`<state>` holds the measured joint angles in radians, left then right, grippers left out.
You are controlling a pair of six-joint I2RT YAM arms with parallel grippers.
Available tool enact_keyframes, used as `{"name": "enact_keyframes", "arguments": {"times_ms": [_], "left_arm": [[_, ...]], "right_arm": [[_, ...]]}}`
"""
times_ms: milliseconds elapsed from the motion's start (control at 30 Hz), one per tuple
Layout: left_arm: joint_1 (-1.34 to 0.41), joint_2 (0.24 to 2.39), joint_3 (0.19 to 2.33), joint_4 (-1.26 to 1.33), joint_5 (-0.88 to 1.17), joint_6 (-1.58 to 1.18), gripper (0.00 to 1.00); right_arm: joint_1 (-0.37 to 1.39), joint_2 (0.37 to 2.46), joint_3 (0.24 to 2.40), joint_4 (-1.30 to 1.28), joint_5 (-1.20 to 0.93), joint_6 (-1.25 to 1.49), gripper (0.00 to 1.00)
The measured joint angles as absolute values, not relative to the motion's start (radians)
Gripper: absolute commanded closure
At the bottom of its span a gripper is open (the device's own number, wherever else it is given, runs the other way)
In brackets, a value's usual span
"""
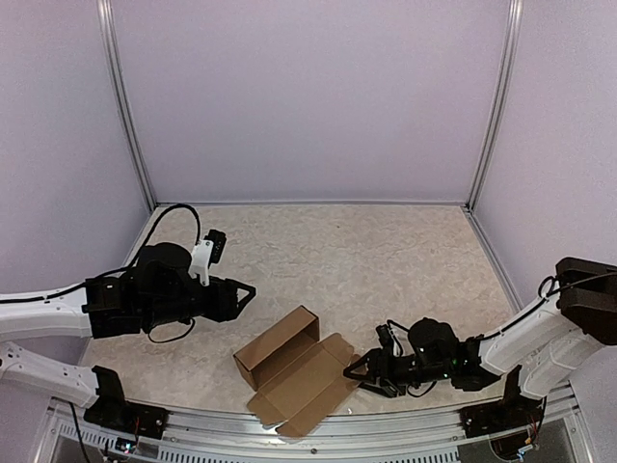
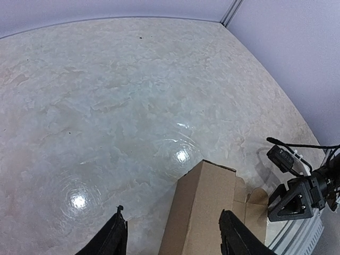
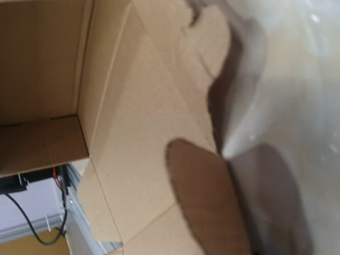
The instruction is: Fold the paper box
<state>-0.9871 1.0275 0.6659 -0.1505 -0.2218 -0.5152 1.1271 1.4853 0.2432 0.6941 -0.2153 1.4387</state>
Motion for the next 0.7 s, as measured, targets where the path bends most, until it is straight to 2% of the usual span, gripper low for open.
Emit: {"name": "enact_keyframes", "arguments": {"times_ms": [200, 633, 700], "left_arm": [[-0.987, 1.028, 0.666, -0.152, -0.223, -0.516, 0.43], [-0.987, 1.041, 0.683, -0.186, -0.240, -0.516, 0.43], [-0.987, 1.041, 0.690, -0.197, -0.244, -0.516, 0.43]], "right_arm": [[1.132, 1.565, 0.265, 0.785, -0.184, 1.428, 0.50], [1.130, 1.561, 0.318, 0.669, -0.126, 1.294, 0.98], [1.128, 1.533, 0.329, 0.638, -0.113, 1.270, 1.00]]}}
